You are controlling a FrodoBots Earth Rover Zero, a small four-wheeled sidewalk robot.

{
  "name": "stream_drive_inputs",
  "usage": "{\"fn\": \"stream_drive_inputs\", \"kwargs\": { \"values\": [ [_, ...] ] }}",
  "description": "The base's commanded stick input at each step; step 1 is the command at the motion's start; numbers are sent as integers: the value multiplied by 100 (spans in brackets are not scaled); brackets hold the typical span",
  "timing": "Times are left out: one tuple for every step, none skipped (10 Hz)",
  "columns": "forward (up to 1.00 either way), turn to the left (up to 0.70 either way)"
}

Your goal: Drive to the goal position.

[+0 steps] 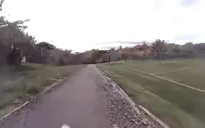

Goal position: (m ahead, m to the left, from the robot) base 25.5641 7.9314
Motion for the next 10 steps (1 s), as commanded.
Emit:
{"fn": "stream_drive_inputs", "kwargs": {
  "values": [
    [70, 17],
    [70, 6],
    [70, 0],
    [70, 0],
    [70, 0],
    [70, 0],
    [70, 0],
    [70, 0],
    [70, 0],
    [70, 0]
  ]
}}
